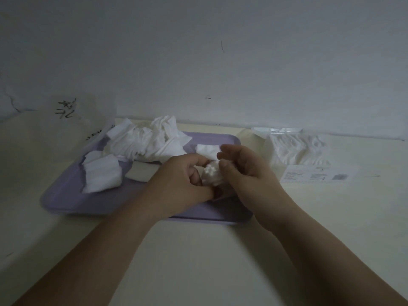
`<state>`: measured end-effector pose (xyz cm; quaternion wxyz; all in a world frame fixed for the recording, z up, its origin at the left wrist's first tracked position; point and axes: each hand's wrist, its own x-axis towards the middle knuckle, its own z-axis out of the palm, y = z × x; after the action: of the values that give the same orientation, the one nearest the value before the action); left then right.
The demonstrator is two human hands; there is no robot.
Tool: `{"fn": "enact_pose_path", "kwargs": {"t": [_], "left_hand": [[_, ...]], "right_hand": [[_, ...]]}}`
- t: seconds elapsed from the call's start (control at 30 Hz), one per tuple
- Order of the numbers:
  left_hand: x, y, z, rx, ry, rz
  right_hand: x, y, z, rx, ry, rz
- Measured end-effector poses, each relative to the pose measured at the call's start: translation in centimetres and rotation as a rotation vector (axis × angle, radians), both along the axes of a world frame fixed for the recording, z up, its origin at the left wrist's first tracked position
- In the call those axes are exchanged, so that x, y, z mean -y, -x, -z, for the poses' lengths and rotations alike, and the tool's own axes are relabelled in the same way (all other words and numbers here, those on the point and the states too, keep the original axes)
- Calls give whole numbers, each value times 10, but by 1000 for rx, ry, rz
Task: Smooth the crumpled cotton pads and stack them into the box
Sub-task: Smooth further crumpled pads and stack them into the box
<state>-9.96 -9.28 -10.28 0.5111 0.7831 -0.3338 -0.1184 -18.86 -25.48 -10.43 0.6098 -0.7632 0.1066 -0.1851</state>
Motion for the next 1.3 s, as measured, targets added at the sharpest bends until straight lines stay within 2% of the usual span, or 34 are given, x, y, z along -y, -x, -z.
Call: {"fn": "enact_pose_path", "kwargs": {"t": [0.13, 0.37, 0.47, 0.6, 0.73, 0.8, 0.87, 0.93, 1.0, 1.13, 1.3], "left_hand": [[-1, 3, -3, -27, -25, 42], [6, 5, 0, 15, -35, 17], [8, 7, 1, 48, -25, -72], [3, 3, -8, 33, 34, -93], [-4, 4, -17, -58, 128, -2], [-4, 0, -14, -101, 148, -24], [-4, -12, -5, 1, 80, -200], [-4, -22, 3, 286, -135, -351], [-1, -25, 6, 436, -273, -350], [6, -25, 2, 363, -357, -321], [-4, -26, -1, 152, -318, -237]], "right_hand": [[-7, -6, -1, -13, 64, 75], [-21, -9, -2, 24, -11, 122], [-22, -10, 0, 10, -37, 67], [-13, -6, -4, 15, -239, -104], [-1, 0, -6, -19, 32, -92], [2, -1, -5, 2, 37, 9], [4, -3, -5, 31, 61, 138], [5, -1, -9, 43, 80, 244], [5, -1, -10, 46, 100, 288], [4, -2, -8, 18, 105, 296], [4, -4, -5, 18, 121, 287]]}}
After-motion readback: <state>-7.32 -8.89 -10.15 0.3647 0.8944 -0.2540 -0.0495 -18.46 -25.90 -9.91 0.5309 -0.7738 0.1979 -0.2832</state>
